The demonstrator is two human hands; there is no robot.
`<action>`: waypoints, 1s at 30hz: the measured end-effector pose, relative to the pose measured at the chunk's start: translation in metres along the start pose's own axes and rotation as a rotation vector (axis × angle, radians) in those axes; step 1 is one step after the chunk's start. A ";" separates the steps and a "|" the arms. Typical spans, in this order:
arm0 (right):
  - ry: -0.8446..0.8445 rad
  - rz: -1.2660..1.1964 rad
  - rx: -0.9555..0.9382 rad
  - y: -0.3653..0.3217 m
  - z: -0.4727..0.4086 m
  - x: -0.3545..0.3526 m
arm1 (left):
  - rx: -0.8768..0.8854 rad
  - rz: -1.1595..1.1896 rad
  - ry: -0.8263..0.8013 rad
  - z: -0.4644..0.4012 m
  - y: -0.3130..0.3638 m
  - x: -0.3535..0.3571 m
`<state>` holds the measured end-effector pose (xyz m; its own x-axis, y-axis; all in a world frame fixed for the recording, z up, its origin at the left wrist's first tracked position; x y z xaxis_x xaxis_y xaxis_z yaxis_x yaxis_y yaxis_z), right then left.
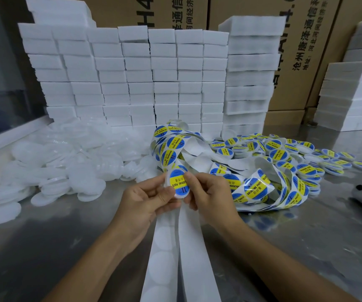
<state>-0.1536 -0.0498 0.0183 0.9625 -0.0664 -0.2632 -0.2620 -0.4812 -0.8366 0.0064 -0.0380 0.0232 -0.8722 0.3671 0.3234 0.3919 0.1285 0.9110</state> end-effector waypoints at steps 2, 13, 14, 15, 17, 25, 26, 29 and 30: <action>-0.014 -0.014 0.028 0.000 0.001 0.001 | -0.002 -0.034 0.007 0.000 -0.001 0.001; 0.008 -0.051 0.059 0.000 0.000 -0.003 | 0.012 -0.136 -0.091 0.001 -0.003 0.003; -0.004 -0.061 0.044 0.000 -0.001 -0.002 | 0.006 -0.115 -0.074 0.001 -0.003 0.002; -0.019 -0.074 0.031 0.000 -0.001 0.000 | 0.003 -0.088 -0.053 0.000 -0.002 0.000; -0.047 -0.091 0.013 -0.001 -0.001 0.003 | 0.012 -0.040 -0.013 -0.001 -0.002 -0.002; -0.124 -0.219 0.083 -0.009 0.000 0.001 | 0.012 0.003 -0.004 -0.002 -0.007 0.001; -0.173 -0.262 0.087 -0.009 0.000 0.000 | 0.012 0.021 -0.017 -0.002 -0.006 0.001; -0.205 -0.277 0.118 -0.010 -0.001 -0.002 | -0.004 0.060 -0.026 -0.004 -0.004 -0.003; -0.188 -0.287 0.130 -0.009 -0.002 -0.002 | -0.014 0.063 -0.034 -0.004 -0.003 -0.003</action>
<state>-0.1535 -0.0467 0.0274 0.9712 0.2233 -0.0825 -0.0014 -0.3408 -0.9401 0.0070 -0.0431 0.0201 -0.8355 0.4053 0.3712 0.4410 0.0915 0.8928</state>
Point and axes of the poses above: each hand's wrist, its own z-axis away from the middle knuckle, its own x-axis out of the palm, y = z × x, the point moved 2 cm from there along -z, towards the middle knuckle, and after that the axes turned 7 degrees about -y, right-handed, at the moved point
